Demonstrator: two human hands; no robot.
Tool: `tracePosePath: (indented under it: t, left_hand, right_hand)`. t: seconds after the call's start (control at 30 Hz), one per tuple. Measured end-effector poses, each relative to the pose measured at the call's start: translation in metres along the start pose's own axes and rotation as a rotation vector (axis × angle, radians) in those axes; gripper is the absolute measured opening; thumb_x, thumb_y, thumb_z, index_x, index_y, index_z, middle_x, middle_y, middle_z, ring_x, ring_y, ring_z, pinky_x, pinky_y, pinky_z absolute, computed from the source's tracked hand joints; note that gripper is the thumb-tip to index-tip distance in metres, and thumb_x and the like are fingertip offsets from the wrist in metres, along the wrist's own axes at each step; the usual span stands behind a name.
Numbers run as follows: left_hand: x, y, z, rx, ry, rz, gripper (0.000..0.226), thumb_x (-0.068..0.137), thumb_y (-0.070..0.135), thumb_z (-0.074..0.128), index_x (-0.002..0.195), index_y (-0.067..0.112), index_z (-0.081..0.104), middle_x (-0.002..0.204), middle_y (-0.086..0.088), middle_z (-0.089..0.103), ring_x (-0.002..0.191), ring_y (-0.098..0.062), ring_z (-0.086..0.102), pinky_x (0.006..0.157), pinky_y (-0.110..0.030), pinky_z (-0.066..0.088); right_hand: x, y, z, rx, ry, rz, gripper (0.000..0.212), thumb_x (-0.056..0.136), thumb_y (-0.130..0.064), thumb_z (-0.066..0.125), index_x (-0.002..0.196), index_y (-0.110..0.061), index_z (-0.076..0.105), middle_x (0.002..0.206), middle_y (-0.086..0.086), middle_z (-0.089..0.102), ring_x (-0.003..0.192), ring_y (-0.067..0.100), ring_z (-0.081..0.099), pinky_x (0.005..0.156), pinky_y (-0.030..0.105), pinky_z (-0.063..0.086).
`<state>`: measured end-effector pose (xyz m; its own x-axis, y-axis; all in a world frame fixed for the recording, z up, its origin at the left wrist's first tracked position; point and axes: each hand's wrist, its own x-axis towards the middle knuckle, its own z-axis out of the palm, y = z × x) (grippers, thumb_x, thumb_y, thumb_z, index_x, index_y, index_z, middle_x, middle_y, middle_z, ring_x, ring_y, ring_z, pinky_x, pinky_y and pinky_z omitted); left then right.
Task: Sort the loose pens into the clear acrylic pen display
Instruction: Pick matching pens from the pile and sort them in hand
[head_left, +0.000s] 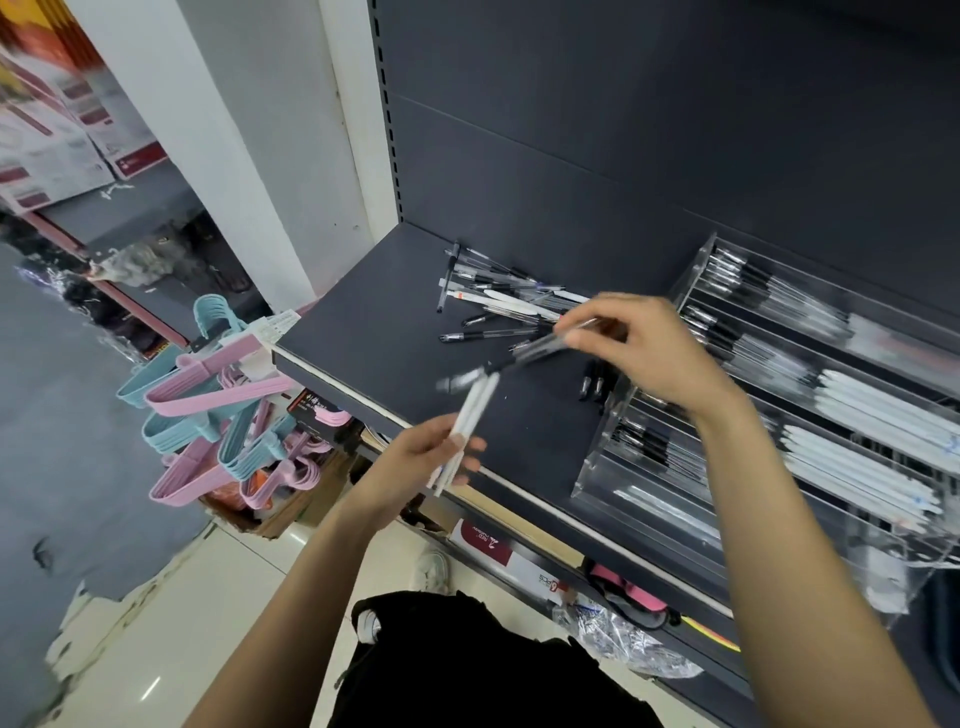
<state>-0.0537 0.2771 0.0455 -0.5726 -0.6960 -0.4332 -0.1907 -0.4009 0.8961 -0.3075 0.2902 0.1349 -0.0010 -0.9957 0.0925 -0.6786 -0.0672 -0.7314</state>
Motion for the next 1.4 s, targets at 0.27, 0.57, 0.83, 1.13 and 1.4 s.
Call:
tracePosePath:
  t: [0.27, 0.57, 0.83, 1.13, 1.4]
  left_hand:
    - [0.026, 0.026, 0.052, -0.686, 0.208, 0.165, 0.025, 0.1, 0.006, 0.04, 0.123, 0.008, 0.05, 0.118, -0.005, 0.065, 0.103, -0.022, 0.067, 0.088, -0.039, 0.056]
    - [0.043, 0.032, 0.065, -0.772, 0.123, 0.106, 0.009, 0.101, 0.005, 0.037, 0.104, 0.013, 0.04, 0.117, -0.01, 0.067, 0.109, -0.023, 0.064, 0.09, -0.035, 0.053]
    - [0.045, 0.012, 0.065, -0.507, 0.081, 0.008, 0.017, 0.099, 0.007, 0.044, 0.108, 0.004, 0.057, 0.098, -0.001, 0.071, 0.086, -0.01, 0.069, 0.07, -0.022, 0.055]
    - [0.048, 0.009, 0.076, -0.431, 0.029, -0.059, 0.018, 0.101, 0.01, 0.041, 0.106, 0.012, 0.058, 0.096, 0.0, 0.072, 0.092, -0.014, 0.07, 0.073, -0.021, 0.056]
    - [0.045, 0.002, 0.119, -0.555, 0.158, -0.048, 0.017, 0.101, 0.008, 0.041, 0.106, 0.01, 0.057, 0.097, -0.002, 0.071, 0.089, -0.015, 0.07, 0.072, -0.023, 0.055]
  right_hand:
    - [-0.039, -0.015, 0.084, 0.72, 0.607, 0.555, 0.01, 0.089, -0.016, 0.062, 0.094, -0.021, 0.068, 0.084, -0.004, 0.068, 0.071, 0.002, 0.06, 0.07, 0.017, 0.052]
    - [-0.053, -0.011, 0.125, 0.43, 0.658, 0.572, 0.009, 0.089, -0.018, 0.063, 0.094, -0.02, 0.07, 0.086, -0.017, 0.066, 0.079, -0.013, 0.058, 0.072, 0.003, 0.041]
    - [-0.078, -0.003, 0.128, 0.043, 0.582, 0.572, 0.004, 0.083, -0.02, 0.07, 0.086, -0.021, 0.072, 0.08, -0.007, 0.064, 0.078, 0.007, 0.056, 0.071, 0.02, 0.044]
    - [-0.17, 0.042, 0.054, -0.332, 0.806, 0.549, 0.012, 0.085, -0.012, 0.069, 0.096, -0.016, 0.073, 0.087, -0.002, 0.065, 0.08, 0.016, 0.057, 0.071, 0.024, 0.044]
    - [-0.171, 0.098, 0.012, -0.451, 0.544, 0.406, 0.01, 0.086, -0.014, 0.067, 0.093, -0.016, 0.074, 0.088, 0.0, 0.065, 0.069, 0.019, 0.062, 0.055, 0.025, 0.05]
